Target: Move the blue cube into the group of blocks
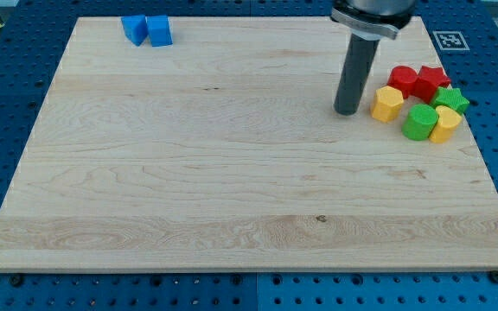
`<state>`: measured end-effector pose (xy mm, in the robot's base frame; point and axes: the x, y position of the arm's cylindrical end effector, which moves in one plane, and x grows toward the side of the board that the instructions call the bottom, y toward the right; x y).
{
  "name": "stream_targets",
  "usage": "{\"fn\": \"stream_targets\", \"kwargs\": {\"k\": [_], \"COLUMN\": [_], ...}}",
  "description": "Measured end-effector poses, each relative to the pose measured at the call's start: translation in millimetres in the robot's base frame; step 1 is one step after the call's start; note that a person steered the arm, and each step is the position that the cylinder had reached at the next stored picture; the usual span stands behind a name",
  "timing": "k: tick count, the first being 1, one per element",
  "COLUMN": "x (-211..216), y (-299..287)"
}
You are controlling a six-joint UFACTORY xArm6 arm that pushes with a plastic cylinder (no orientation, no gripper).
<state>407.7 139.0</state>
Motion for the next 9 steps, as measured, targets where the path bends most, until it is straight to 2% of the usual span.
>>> {"fn": "stream_targets", "kwargs": {"k": [2,4,5,6,7,8,9], "x": [1,4,7,4,-37,-101,-164], "y": [47,62,59,-5,-27,-33,-75]}}
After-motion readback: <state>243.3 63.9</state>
